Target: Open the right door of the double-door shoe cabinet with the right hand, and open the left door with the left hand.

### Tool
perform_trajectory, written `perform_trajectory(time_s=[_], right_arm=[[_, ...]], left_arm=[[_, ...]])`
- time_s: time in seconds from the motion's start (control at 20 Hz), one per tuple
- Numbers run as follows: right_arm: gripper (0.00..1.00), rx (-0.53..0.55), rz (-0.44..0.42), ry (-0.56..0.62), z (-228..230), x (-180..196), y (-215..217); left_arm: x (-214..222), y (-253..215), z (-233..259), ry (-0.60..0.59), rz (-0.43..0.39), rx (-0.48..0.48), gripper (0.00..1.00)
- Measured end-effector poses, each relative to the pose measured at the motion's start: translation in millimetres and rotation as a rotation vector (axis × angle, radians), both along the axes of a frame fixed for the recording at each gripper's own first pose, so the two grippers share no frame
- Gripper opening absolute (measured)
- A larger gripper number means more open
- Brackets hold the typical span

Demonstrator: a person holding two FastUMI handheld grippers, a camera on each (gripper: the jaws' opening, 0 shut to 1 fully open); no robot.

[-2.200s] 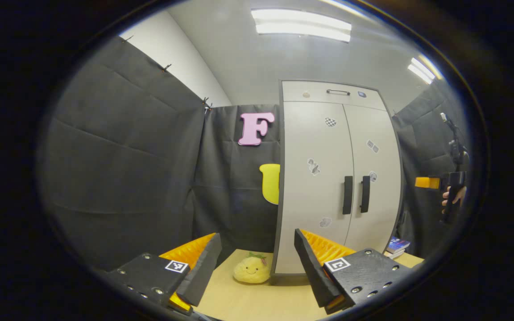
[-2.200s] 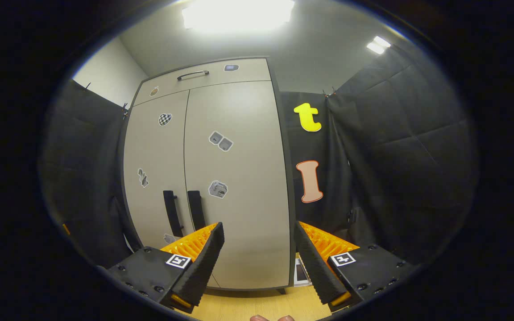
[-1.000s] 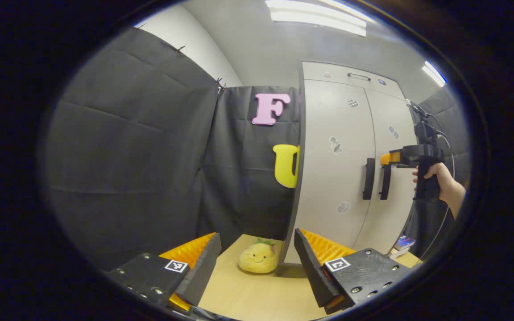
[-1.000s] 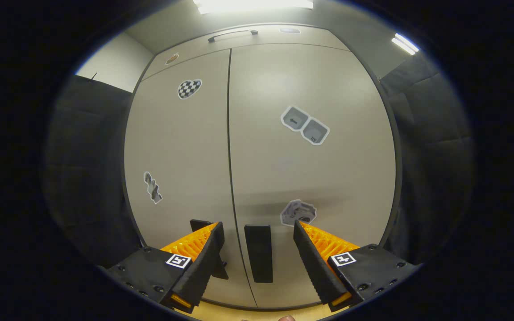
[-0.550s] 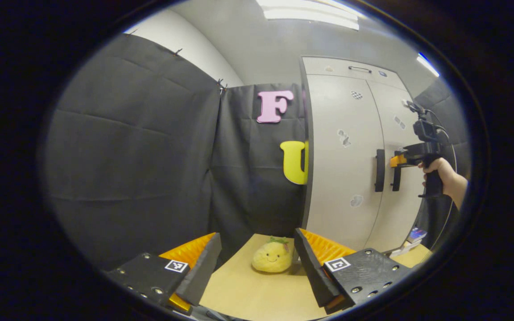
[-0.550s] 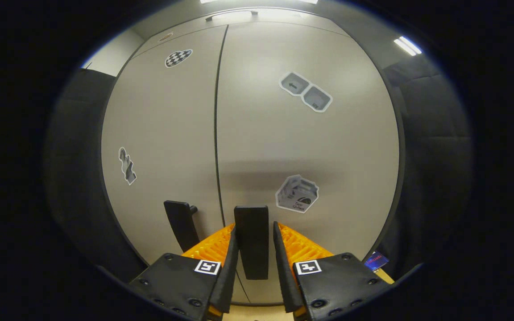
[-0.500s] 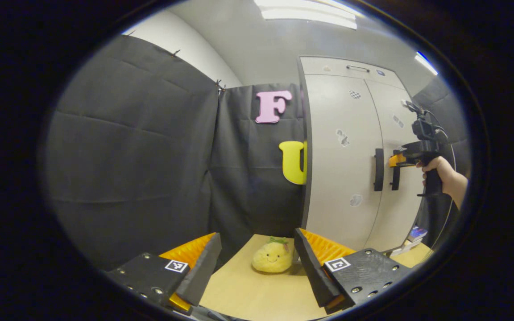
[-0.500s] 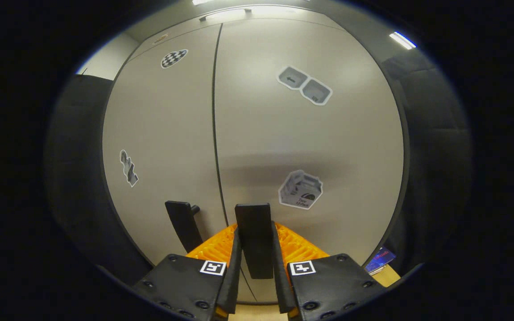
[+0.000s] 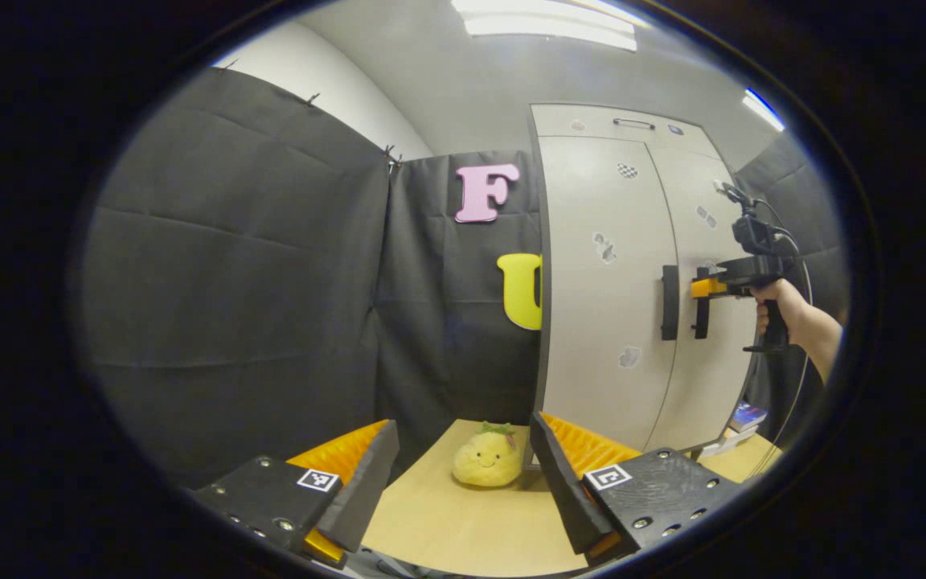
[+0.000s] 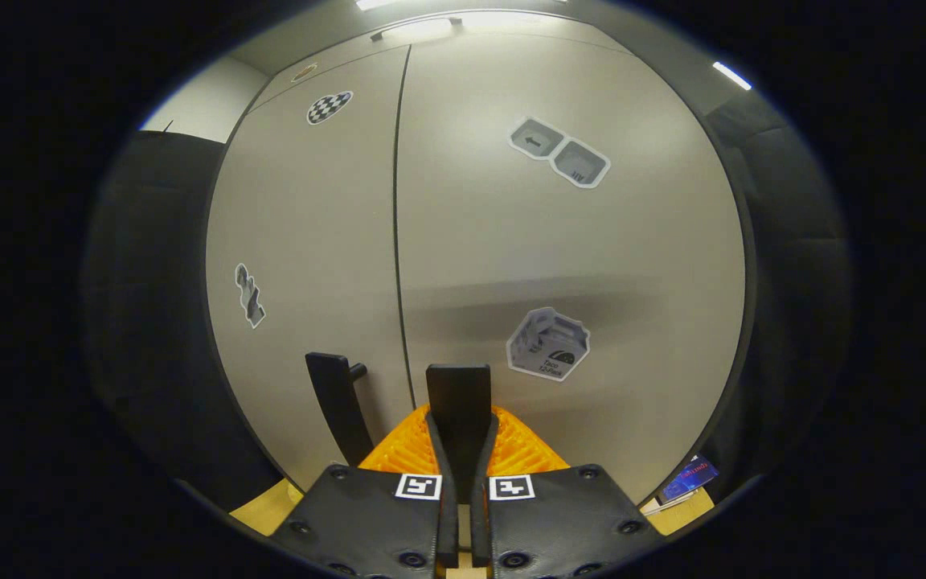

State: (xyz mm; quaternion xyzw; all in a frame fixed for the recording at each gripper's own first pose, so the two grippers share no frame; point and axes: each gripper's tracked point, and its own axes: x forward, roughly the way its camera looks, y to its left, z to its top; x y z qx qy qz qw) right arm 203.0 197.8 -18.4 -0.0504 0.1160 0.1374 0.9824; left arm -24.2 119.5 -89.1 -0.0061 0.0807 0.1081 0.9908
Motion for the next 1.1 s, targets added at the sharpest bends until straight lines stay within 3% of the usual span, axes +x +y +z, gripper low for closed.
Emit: perform_trajectory(time_s=[0.5, 0.85, 1.1], right_arm=[[0.07, 0.041, 0.063, 0.004, 6.5, -49.7, -19.0], [0.08, 0.068, 0.087, -0.013, 12.2, -83.8, -40.7], [0.07, 0.066, 0.088, -0.017, 18.8, -102.4, -57.8]], left_arm=[[-43.8, -44.9, -0.1, 0.024, -0.084, 0.024, 0.94], [-32.0, -84.5, 3.8, 0.027, -0.169, -0.006, 0.94], [-14.1, -133.5, -12.2, 0.064, -0.283, -0.052, 0.95]])
